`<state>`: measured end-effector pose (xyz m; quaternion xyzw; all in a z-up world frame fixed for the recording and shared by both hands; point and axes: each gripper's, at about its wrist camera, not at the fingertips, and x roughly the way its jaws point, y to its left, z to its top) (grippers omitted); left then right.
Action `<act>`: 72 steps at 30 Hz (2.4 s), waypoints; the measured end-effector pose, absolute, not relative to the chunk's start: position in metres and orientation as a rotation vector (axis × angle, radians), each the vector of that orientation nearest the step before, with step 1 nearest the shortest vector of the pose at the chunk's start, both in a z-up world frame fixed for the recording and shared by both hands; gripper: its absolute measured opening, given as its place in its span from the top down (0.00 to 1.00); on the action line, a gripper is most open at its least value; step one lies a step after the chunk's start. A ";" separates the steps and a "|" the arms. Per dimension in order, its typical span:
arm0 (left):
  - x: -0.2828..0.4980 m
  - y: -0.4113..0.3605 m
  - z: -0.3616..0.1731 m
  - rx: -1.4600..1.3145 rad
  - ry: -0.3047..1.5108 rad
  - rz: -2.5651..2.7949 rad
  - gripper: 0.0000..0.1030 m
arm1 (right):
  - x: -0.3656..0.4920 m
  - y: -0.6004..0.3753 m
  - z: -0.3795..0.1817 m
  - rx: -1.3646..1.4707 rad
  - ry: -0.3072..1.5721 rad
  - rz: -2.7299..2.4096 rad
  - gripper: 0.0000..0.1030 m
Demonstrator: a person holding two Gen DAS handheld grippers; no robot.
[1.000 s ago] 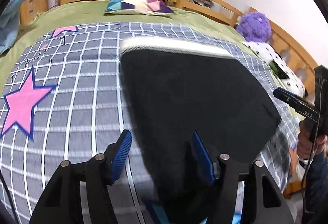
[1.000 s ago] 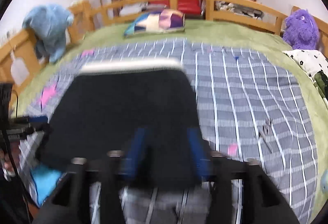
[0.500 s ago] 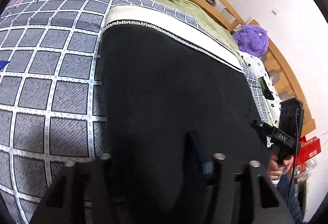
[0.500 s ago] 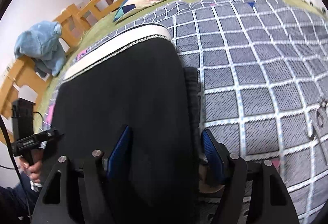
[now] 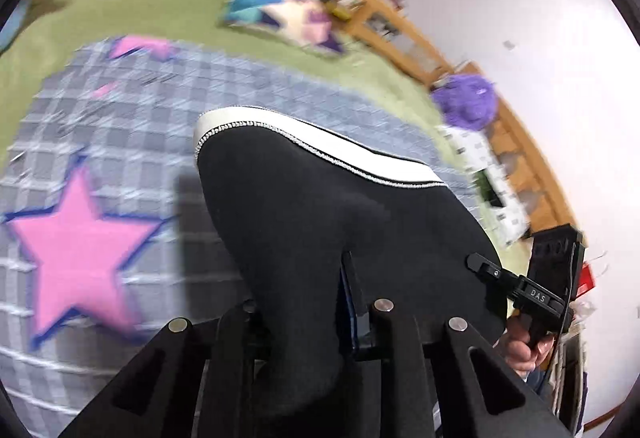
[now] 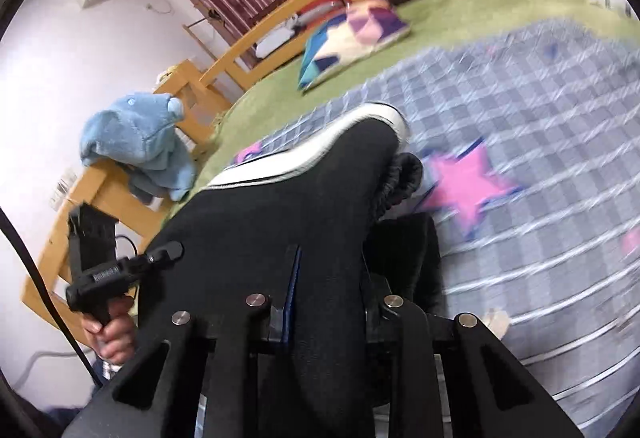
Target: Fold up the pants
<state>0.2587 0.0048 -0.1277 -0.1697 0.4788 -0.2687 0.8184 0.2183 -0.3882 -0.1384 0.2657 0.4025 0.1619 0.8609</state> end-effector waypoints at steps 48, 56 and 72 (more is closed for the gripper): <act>0.206 0.012 -0.119 -0.046 0.813 -0.331 0.45 | 0.242 -0.330 -0.132 0.310 0.781 0.196 0.89; 0.232 -0.026 -0.117 -0.002 0.798 -0.353 0.43 | 0.233 -0.331 -0.157 0.231 0.848 0.061 0.72; 0.255 -0.029 -0.178 0.016 0.958 -0.284 0.32 | 0.247 -0.264 -0.187 0.016 0.795 0.032 0.56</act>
